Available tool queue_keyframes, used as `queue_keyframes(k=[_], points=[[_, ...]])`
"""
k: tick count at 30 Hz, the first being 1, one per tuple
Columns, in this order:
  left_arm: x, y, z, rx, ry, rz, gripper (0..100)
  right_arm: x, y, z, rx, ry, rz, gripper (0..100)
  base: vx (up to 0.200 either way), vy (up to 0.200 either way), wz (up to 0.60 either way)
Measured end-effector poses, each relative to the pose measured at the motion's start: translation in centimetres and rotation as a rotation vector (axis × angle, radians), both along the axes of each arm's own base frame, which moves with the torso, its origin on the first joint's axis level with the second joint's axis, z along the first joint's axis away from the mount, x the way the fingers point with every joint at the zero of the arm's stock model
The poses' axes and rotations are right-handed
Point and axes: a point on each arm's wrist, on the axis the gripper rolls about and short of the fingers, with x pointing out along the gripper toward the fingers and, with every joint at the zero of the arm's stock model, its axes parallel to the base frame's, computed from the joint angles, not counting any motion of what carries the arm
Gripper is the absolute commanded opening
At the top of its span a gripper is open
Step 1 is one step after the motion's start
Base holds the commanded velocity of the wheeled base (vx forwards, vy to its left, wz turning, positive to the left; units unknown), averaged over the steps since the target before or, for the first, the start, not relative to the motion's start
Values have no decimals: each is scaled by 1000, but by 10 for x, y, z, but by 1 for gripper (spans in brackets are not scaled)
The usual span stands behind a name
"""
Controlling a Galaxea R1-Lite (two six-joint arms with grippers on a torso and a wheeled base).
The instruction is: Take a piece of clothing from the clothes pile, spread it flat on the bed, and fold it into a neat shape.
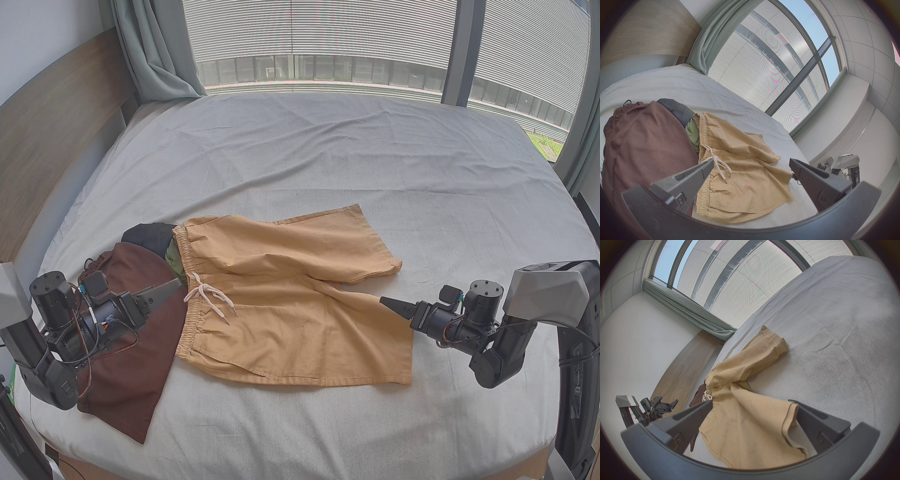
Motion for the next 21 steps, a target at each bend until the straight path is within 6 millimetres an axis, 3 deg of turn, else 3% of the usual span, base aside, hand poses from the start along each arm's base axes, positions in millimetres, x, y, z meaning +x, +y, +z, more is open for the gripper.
queue_keyframes(k=[10, 11, 21], points=[[1, 0, 0, 0, -4, 1, 100, 3, 0, 14, 23, -37, -5, 100, 0, 0, 0], [1, 0, 0, 0, -4, 1, 100, 4, 0, 15, 23, -40, -6, 0, 0, 0, 0], [3, 0, 1, 0, -9, 2, 100, 5, -1, 15, 22, -45, -8, 0, 0, 0, 0]])
